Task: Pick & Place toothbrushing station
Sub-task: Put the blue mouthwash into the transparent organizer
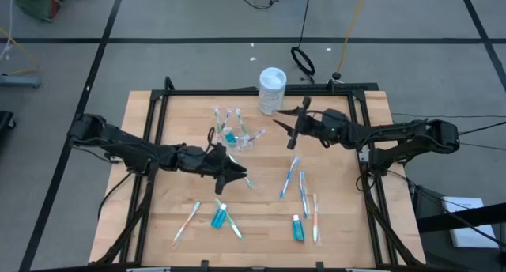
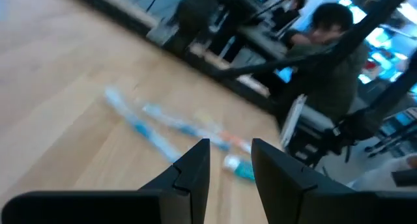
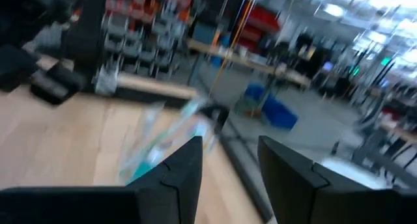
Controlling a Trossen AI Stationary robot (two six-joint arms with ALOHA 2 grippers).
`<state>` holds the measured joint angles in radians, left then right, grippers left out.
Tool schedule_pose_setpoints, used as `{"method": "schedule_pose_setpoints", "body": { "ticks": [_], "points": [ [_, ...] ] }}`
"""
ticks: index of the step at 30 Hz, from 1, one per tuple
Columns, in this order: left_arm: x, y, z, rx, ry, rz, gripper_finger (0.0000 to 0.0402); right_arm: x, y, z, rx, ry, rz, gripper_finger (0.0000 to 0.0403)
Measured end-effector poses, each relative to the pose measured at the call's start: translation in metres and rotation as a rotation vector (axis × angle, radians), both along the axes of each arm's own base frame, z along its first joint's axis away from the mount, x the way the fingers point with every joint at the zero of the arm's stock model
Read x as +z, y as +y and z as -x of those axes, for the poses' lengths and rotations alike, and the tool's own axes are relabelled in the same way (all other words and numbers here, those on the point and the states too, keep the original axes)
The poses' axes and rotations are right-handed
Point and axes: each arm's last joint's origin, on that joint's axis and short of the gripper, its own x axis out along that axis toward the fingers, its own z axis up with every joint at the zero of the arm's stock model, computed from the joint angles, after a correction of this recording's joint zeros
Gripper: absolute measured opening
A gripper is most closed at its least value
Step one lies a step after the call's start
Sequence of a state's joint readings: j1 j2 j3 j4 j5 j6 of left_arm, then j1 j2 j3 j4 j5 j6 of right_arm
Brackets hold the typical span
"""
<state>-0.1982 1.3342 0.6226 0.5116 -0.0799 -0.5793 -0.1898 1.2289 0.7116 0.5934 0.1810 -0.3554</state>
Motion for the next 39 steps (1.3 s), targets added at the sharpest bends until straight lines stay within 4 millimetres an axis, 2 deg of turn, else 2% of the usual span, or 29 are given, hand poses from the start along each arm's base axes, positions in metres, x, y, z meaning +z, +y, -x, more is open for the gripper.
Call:
{"method": "schedule_pose_setpoints", "body": {
  "ticks": [5, 8, 13, 16, 20, 25, 30, 35, 39],
  "points": [
    [0.024, -0.014, -0.009, -0.068, 0.049, -0.089, 0.0115, 0.005, 0.000, 0.000, -0.001, -0.038, 0.049, 0.0139],
    [0.025, -0.020, -0.011, -0.106, 0.201, -0.107, 0.0115, 0.007, 0.000, 0.000, -0.005, -0.036, 0.111, 0.0139],
    [0.011, -0.028, -0.014, -0.024, 0.500, 0.099, 0.0115, 0.007, 0.000, 0.000, -0.004, -0.032, 0.104, 0.0133],
    [-0.008, -0.037, -0.015, -0.038, 0.664, 0.201, 0.0115, 0.005, 0.000, 0.000, -0.003, -0.021, 0.075, 0.0123],
    [-0.025, -0.048, -0.018, -0.078, 0.780, 0.310, 0.0115, 0.000, 0.000, 0.000, -0.001, 0.009, 0.026, 0.0106],
    [-0.050, -0.047, -0.018, -0.032, 0.986, 0.453, 0.0115, -0.003, 0.000, 0.000, -0.002, 0.011, -0.042, 0.0085],
    [-0.073, -0.046, -0.023, -0.033, 1.088, 0.469, 0.0115, -0.007, 0.000, 0.000, -0.003, 0.028, -0.136, 0.0075],
    [-0.093, -0.042, -0.021, 0.044, 1.216, 0.503, 0.0115, -0.014, 0.001, 0.001, -0.013, 0.061, -0.233, 0.0081],
    [-0.094, -0.043, -0.021, -0.035, 1.206, 0.439, 0.0115, -0.016, 0.001, 0.001, -0.018, 0.082, -0.254, 0.0088]
  ]
}}
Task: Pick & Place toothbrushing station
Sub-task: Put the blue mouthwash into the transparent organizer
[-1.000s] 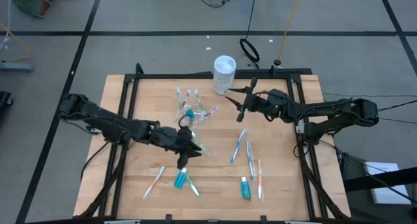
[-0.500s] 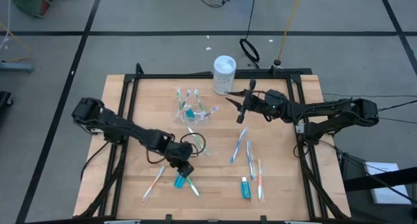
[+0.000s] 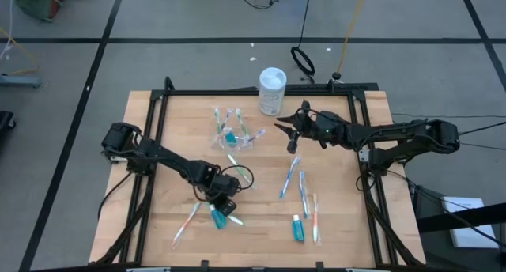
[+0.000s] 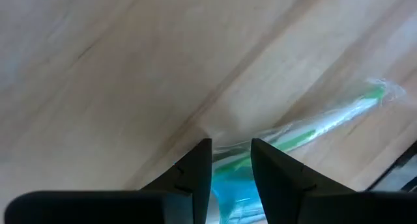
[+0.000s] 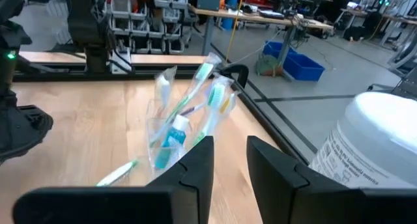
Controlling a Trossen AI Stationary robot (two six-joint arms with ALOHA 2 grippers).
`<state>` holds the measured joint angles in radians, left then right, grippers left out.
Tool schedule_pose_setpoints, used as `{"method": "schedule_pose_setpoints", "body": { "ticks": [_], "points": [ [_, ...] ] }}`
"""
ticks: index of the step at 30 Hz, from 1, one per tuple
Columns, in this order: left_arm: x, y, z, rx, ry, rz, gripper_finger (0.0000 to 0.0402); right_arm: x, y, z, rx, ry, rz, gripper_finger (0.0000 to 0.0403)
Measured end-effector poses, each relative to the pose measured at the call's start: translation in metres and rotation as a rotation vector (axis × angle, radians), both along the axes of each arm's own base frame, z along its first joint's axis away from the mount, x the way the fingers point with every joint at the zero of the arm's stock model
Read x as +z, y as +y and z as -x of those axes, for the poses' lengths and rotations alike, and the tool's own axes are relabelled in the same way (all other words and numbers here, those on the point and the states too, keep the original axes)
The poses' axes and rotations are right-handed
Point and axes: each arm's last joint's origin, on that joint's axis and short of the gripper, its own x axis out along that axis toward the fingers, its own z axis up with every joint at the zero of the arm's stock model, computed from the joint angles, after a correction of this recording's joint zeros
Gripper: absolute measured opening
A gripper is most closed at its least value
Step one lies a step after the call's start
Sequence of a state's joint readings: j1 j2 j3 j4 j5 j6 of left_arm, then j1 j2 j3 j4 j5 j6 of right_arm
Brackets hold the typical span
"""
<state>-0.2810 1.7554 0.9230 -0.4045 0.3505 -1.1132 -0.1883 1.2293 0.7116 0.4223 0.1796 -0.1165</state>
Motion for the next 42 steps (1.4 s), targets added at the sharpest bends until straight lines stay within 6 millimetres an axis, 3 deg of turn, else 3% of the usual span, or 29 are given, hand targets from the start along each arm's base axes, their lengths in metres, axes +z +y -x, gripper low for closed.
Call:
{"method": "schedule_pose_setpoints", "body": {
  "ticks": [4, 8, 15, 22, 27, 35, 42],
  "points": [
    [0.012, 0.008, 0.000, 0.024, -0.072, -0.079, 0.0115, 0.001, 0.000, 0.000, 0.001, -0.009, 0.001, 0.0091],
    [0.038, 0.012, 0.007, 0.006, -0.147, -0.067, 0.0115, 0.002, 0.000, 0.000, 0.002, -0.023, 0.005, 0.0091],
    [0.062, 0.000, 0.025, 0.286, -0.010, 0.070, 0.0115, 0.002, 0.000, 0.000, 0.007, -0.007, 0.032, 0.0091],
    [0.051, -0.012, 0.037, 0.538, 0.200, 0.038, 0.0115, 0.001, 0.000, 0.000, 0.007, 0.000, 0.029, 0.0091],
    [0.044, -0.017, 0.033, 0.642, 0.170, -0.012, 0.0115, 0.001, 0.000, 0.000, 0.007, -0.005, 0.027, 0.0091],
    [0.028, -0.018, 0.031, 0.644, 0.235, -0.035, 0.0115, 0.001, 0.000, 0.000, 0.007, -0.005, 0.027, 0.0091],
    [0.013, -0.020, 0.017, 0.645, 0.209, -0.007, 0.0116, 0.001, 0.000, 0.000, 0.007, -0.004, 0.026, 0.0091]
  ]
}}
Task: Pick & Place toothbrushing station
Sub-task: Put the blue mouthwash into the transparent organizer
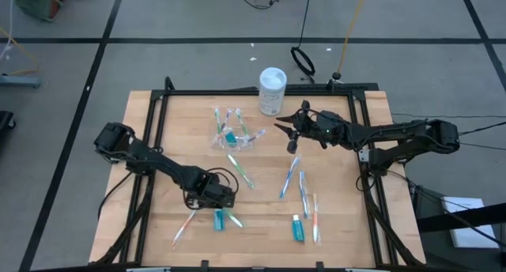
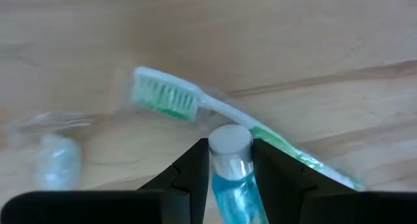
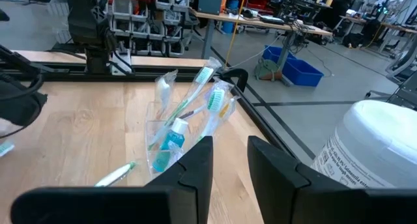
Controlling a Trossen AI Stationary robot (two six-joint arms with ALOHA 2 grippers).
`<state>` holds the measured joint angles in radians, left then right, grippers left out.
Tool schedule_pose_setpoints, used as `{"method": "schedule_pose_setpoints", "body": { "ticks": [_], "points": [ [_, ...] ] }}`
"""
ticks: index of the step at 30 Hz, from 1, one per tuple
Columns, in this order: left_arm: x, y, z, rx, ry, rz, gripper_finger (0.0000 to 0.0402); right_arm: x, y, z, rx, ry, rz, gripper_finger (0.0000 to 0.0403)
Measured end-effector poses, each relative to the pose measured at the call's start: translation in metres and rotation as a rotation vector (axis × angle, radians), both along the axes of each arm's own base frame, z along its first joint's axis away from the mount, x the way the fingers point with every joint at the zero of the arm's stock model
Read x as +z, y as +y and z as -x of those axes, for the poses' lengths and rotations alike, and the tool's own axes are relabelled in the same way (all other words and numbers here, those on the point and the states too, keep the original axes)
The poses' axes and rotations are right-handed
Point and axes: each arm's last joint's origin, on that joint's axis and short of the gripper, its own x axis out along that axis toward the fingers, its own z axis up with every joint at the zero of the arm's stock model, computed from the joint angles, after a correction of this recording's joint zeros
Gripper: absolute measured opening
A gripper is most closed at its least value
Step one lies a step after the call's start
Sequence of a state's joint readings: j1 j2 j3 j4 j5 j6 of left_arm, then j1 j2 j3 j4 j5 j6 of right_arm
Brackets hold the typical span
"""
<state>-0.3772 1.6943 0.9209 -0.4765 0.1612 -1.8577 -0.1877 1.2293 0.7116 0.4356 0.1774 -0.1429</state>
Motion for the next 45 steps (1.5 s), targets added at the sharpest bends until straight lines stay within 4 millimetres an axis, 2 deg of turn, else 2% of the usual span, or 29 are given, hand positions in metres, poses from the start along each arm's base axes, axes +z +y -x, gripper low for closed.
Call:
{"method": "schedule_pose_setpoints", "body": {
  "ticks": [9, 13, 19, 22, 25, 36, 40, 45],
  "points": [
    [-0.008, 0.002, -0.007, -0.151, -0.060, -0.038, 0.0116, -0.001, 0.002, 0.000, 0.007, 0.006, -0.002, 0.0091],
    [-0.008, 0.003, -0.007, -0.331, -0.112, -0.091, 0.0116, -0.001, 0.006, -0.001, 0.024, 0.007, -0.002, 0.0091],
    [-0.008, 0.003, -0.008, -0.765, -0.246, -0.227, 0.0116, -0.001, 0.014, -0.002, 0.056, 0.009, 0.007, 0.0091],
    [-0.008, 0.003, -0.010, -0.888, -0.295, -0.277, 0.0116, -0.001, 0.016, -0.003, 0.064, 0.010, 0.007, 0.0091],
    [-0.008, 0.005, -0.012, -0.908, -0.308, -0.328, 0.0115, -0.001, 0.018, -0.003, 0.071, 0.012, 0.001, 0.0091],
    [-0.005, 0.022, -0.023, -0.866, -0.345, -0.328, 0.0115, -0.005, 0.022, -0.003, 0.079, 0.048, -0.030, 0.0091],
    [0.005, 0.028, -0.031, -0.852, -0.381, -0.325, 0.0115, -0.005, 0.022, -0.003, 0.074, 0.038, -0.051, 0.0091],
    [0.025, 0.039, -0.039, -0.906, -0.407, -0.366, 0.0115, -0.006, 0.022, -0.003, 0.073, 0.043, -0.057, 0.0091]
  ]
}}
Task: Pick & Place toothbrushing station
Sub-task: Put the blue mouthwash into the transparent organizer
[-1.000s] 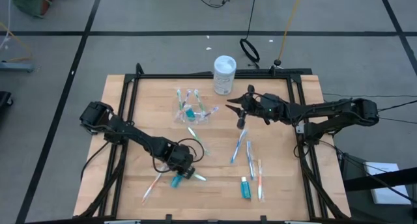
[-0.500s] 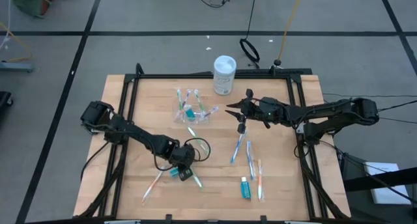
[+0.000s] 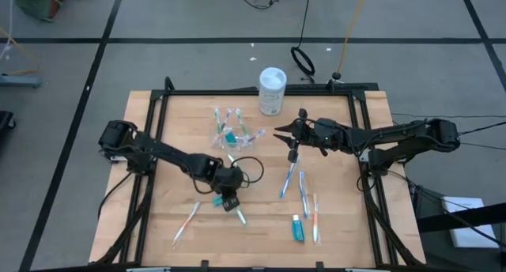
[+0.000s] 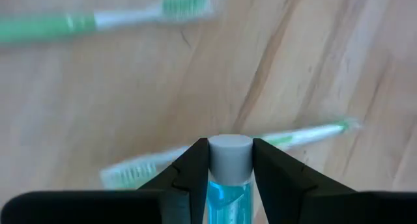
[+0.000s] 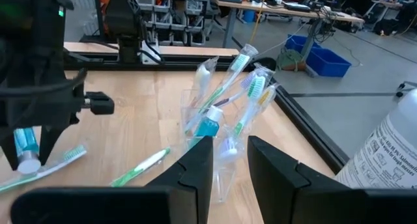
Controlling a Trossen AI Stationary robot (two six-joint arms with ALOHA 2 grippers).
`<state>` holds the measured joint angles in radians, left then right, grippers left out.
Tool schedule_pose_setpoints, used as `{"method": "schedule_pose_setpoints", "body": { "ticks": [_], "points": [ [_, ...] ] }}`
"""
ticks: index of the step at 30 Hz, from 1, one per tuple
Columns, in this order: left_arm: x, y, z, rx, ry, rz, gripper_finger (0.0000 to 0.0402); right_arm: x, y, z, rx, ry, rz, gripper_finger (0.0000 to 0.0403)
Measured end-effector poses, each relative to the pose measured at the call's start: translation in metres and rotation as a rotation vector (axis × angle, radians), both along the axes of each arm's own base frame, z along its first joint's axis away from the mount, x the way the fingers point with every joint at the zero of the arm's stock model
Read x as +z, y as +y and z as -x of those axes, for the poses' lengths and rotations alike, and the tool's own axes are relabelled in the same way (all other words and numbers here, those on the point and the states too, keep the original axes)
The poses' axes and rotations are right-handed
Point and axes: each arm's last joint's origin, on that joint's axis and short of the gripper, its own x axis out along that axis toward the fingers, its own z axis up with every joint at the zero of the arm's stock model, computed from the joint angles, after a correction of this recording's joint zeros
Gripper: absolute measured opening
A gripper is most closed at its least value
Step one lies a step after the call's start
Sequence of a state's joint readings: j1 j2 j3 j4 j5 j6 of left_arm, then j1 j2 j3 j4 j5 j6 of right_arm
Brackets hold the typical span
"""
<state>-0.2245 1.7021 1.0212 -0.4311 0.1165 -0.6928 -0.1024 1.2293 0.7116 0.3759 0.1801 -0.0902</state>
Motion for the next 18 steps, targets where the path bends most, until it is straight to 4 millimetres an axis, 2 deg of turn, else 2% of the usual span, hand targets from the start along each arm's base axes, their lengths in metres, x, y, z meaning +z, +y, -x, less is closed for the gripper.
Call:
{"method": "schedule_pose_setpoints", "body": {
  "ticks": [7, 11, 15, 18],
  "points": [
    [0.048, 0.033, -0.013, -0.022, -0.113, -0.292, 0.0115, 0.001, 0.000, 0.000, -0.001, -0.009, 0.003, 0.0091],
    [0.087, 0.054, -0.018, 0.000, -0.242, -0.437, 0.0115, 0.001, 0.000, 0.000, -0.001, -0.009, 0.003, 0.0091],
    [0.123, 0.075, -0.006, 0.051, -0.334, -0.602, 0.0115, 0.001, 0.000, 0.000, 0.000, -0.005, 0.006, 0.0091],
    [0.142, 0.089, 0.008, 0.080, -0.364, -0.709, 0.0115, 0.001, 0.000, 0.000, -0.001, -0.004, 0.009, 0.0091]
  ]
}}
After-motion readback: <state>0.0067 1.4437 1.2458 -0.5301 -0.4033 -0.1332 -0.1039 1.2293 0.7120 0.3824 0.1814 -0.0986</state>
